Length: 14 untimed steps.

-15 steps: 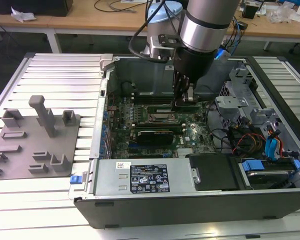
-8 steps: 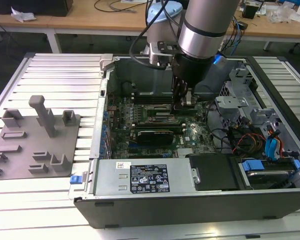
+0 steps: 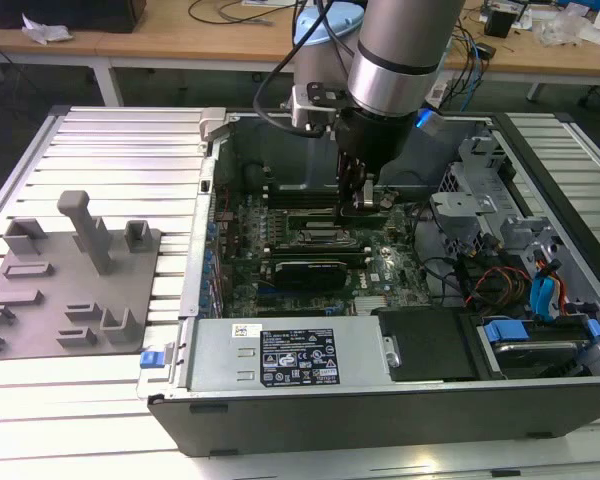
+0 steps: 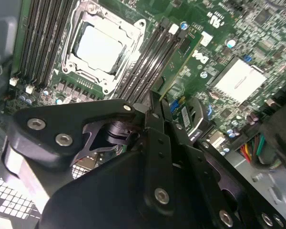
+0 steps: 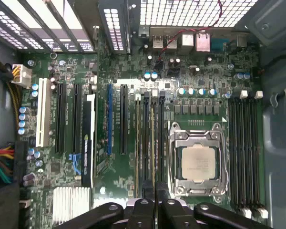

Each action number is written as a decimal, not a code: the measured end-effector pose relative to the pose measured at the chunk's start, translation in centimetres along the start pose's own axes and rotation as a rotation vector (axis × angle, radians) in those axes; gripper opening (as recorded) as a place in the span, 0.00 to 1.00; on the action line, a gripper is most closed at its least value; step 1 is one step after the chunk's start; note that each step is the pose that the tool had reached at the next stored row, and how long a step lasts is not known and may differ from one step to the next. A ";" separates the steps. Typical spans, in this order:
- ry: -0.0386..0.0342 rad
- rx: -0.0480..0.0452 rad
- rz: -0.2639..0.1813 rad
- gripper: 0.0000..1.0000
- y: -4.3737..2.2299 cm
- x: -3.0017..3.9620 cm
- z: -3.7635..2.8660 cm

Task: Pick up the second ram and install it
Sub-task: 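Insert the second ram into the second slot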

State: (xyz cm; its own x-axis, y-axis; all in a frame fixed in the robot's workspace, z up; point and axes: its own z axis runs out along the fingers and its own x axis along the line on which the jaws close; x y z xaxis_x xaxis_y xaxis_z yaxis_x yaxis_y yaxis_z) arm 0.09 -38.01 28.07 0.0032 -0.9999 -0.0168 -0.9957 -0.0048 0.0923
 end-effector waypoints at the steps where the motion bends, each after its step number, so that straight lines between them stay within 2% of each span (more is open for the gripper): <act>1: 0.0000 0.0000 0.000 0.13 0.13 -0.02 0.19; 5: -0.0002 0.0000 0.000 0.13 0.33 -0.06 0.75; 14: 0.0000 0.0000 0.000 0.13 0.31 -0.07 1.84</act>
State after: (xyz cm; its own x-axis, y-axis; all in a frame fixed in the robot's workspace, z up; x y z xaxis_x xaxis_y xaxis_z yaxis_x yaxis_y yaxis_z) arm -0.39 -37.92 26.26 0.0033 -0.9999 -0.0168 -0.9957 -0.0048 0.0923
